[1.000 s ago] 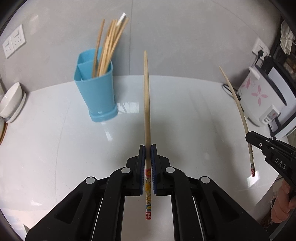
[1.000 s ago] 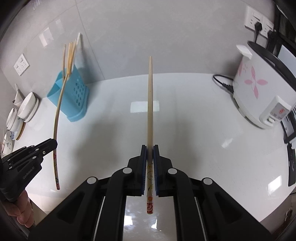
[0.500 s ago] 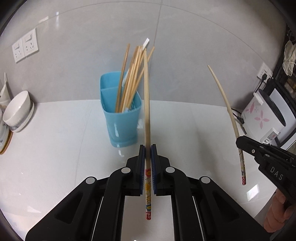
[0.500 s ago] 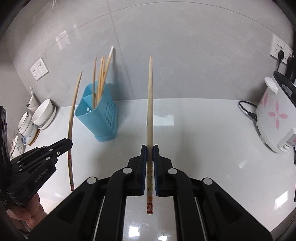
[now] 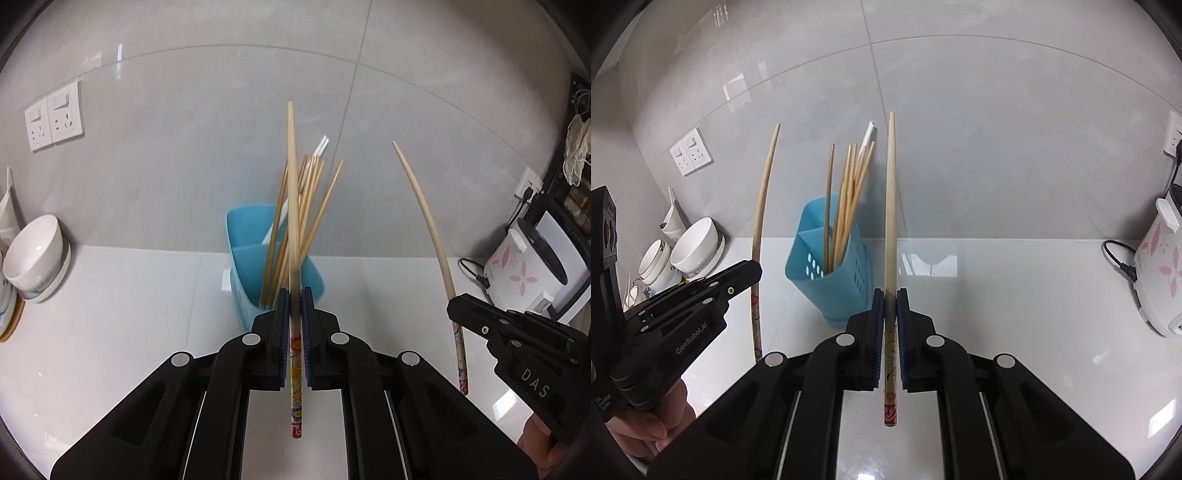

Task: Organize utensils
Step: 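Lift both chopsticks and lower the left tool's chopstick into the blue holder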

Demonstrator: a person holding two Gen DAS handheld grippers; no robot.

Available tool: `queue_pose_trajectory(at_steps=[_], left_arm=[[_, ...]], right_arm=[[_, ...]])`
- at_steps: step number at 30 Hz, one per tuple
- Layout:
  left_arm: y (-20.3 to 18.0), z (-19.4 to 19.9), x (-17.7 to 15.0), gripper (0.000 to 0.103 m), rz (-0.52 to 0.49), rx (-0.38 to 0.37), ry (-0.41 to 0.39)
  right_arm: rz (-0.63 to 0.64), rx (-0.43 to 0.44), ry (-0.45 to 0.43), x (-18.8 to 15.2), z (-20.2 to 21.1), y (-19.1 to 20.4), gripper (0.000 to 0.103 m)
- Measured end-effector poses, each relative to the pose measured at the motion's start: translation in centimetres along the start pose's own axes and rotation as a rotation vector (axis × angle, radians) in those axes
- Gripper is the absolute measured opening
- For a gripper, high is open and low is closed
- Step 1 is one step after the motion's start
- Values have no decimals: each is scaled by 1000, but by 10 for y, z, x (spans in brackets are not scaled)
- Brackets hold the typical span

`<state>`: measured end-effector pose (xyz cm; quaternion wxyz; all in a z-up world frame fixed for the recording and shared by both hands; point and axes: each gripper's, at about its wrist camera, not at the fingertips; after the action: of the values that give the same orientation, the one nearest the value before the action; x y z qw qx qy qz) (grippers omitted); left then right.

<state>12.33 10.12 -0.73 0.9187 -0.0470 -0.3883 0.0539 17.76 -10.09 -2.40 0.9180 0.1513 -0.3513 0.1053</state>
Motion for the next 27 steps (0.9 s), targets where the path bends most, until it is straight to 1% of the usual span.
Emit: queue_pose_trajectory(at_steps=[10,12,18,22,27], left_arm=[[11,-17,28,6,-18,-56,-74],[12,-21,34,6,-25,-70,-107],[9,-37,44,6,-58,-54,-196],[6,-55,47,6,-62,-54,-207],[6,-81,45,6,-74,-58,-197]], right_arm=[[-7,23,-47,22,-8,8,6],[-4,22,-52,26,-10,9,6],[-17,21,-45,32,-26,4,6],[-38,21,-35,33,-39,-2,6],[-46,20,-22,33,-53,-6,6]])
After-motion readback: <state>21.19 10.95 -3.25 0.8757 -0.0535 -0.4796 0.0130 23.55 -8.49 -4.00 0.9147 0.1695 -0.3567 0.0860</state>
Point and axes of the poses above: each gripper's, at about its wrist camera, not at the fingertips, and z roughly against the way its jaws point, y to its left, x to its top, and after that the axes turned 3 degrees about x, right-handed
